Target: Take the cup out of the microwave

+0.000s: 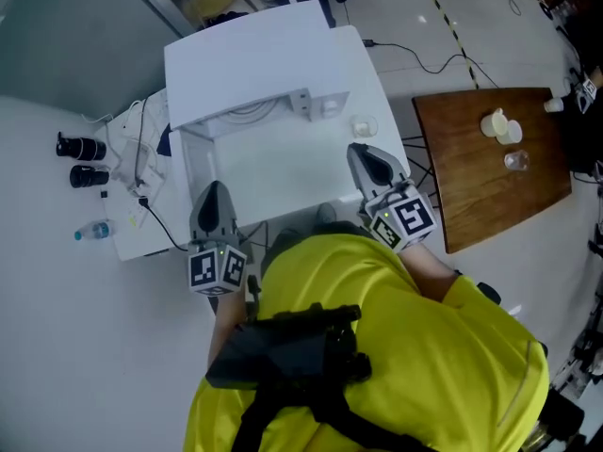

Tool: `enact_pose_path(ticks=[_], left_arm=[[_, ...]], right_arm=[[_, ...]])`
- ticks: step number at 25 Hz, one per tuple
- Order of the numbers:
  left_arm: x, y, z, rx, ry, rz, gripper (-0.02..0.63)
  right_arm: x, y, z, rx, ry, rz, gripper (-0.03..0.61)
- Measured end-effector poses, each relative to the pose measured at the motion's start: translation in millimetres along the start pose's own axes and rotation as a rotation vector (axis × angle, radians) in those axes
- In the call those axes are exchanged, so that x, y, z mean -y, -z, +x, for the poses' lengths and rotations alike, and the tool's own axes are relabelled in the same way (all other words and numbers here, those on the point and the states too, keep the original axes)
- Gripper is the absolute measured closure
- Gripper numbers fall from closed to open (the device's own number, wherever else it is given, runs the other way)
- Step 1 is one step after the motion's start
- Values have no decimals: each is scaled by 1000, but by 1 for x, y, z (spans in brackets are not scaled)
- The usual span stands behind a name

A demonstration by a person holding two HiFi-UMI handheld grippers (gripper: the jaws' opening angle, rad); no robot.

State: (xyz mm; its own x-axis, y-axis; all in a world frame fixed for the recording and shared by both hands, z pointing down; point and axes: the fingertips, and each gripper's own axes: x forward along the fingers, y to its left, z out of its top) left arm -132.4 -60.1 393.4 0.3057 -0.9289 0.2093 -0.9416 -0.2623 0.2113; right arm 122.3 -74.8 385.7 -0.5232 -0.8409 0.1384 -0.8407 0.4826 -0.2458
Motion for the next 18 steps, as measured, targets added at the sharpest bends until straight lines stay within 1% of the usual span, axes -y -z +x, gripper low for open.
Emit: enact_pose_path(ticks=[2,6,12,18], left_arm=[[1,2,0,-4,-2,-5,609],[3,2,2,-8,0,-25,609],[1,8,0,-21,-13,-22,609],[4,12,-2,-57,7,-22,609]], right_arm=[[-5,9,1,-28,-26,34,576],[-3,17,-2,-56,-35,80,575],[0,15,-3,-61,-37,20,575],[-7,15,0,-67,-39,11,575]])
